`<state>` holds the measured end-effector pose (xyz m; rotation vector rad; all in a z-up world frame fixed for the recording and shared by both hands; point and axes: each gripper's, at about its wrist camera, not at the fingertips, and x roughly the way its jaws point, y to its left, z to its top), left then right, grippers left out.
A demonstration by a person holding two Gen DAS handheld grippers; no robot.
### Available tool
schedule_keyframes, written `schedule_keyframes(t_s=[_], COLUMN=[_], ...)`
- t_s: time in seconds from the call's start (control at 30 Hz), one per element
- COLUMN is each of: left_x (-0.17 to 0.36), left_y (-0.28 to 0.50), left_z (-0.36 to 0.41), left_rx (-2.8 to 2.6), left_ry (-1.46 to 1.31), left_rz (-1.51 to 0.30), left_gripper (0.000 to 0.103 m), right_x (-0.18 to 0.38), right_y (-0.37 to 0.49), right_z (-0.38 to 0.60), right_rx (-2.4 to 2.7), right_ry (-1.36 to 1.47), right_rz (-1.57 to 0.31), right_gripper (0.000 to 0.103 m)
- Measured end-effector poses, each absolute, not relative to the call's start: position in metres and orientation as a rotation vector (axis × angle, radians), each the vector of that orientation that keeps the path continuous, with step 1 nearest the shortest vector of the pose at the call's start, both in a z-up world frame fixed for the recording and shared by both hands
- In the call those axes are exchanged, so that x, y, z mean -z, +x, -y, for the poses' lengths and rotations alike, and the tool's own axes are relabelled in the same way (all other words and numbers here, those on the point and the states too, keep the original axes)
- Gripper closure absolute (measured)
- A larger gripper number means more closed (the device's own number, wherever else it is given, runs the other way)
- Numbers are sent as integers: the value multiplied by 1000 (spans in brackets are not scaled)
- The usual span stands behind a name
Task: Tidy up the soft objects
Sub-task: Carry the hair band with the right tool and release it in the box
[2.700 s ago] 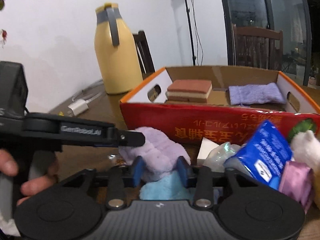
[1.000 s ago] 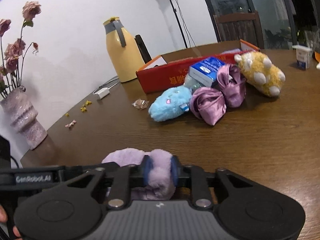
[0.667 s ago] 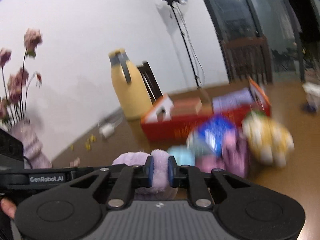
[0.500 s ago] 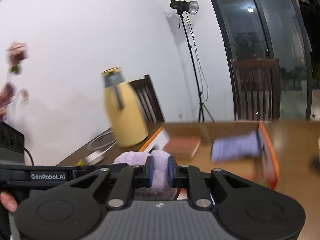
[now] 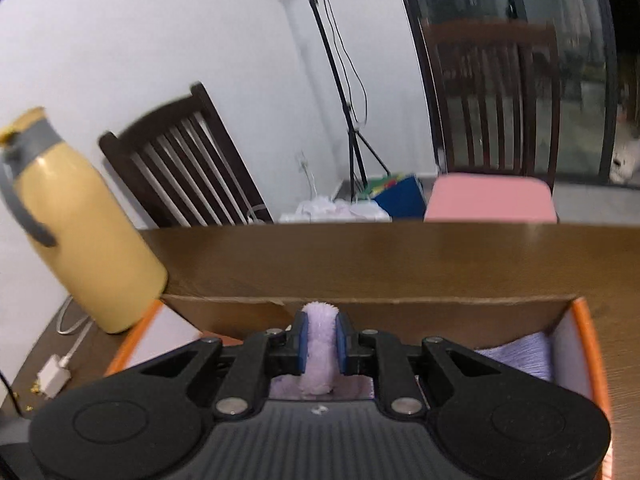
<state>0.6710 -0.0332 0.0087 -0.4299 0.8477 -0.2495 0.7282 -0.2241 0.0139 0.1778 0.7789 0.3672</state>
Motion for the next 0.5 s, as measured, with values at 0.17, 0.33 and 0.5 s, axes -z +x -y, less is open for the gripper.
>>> schedule_keyframes(t_s=[0.17,0.33,0.5], left_x=[-11,-27,-83], left_y=[664,653,613], left_z=[32,22,1], left_rx=[305,268,282], left_ry=[-402,-374,-340], left_rz=[-846,-837,-764], left_gripper=[56,53,43], right_x=[18,-6,-70], right_y=[736,712,665], right_z=[231,238,253], right_rx=[-350,-317,-272], right_ry=[268,264,201], right_rz=[-866,-819,-748], right_gripper=[81,74,72])
